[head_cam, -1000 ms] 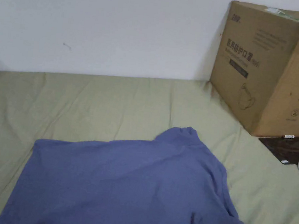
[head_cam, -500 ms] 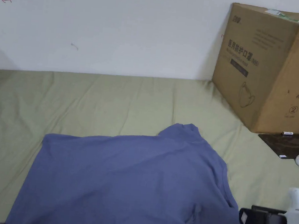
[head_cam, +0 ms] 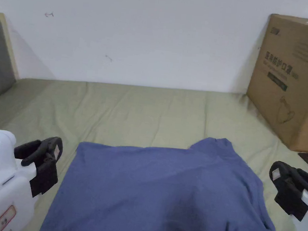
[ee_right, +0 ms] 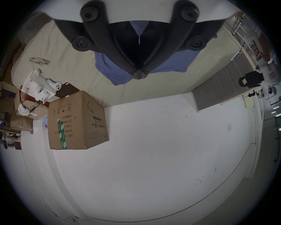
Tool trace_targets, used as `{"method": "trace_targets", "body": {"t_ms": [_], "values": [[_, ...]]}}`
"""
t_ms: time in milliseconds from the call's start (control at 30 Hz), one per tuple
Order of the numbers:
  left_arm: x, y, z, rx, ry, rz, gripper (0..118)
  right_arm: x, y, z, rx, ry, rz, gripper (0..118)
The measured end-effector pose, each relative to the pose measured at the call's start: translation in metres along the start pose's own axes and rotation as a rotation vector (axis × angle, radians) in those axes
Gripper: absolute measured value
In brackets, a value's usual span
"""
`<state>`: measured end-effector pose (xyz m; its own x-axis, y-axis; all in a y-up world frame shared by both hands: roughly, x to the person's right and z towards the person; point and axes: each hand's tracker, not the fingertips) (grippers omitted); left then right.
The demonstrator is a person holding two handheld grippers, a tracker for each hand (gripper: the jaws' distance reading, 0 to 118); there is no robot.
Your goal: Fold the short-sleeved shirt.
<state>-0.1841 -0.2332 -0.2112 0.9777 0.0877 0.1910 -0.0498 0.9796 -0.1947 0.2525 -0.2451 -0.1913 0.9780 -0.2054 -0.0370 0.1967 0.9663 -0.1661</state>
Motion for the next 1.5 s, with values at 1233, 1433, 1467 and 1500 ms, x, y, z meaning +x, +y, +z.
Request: {"method": "trace_targets", "body": {"t_ms": [1233, 1433, 1467, 1500], "values": [[-0.063, -0.113, -0.066, -0.693, 0.079, 0.085, 5, 0.136, -0.102, -0.047, -0.742, -0.127, -0.117, 118], [-0.055, -0.106, -0.069, -0.722, 0.090, 0.091, 5, 0.169, -0.161, -0.079, -0.946, -0.231, 0.034, 114], [-0.054, -0.107, -0.070, -0.734, 0.098, 0.089, 5, 0.168, -0.167, -0.082, -0.977, -0.240, 0.087, 105], [-0.055, -0.108, -0.073, -0.753, 0.115, 0.081, 5, 0.166, -0.170, -0.081, -0.970, -0.229, 0.129, 85]]}}
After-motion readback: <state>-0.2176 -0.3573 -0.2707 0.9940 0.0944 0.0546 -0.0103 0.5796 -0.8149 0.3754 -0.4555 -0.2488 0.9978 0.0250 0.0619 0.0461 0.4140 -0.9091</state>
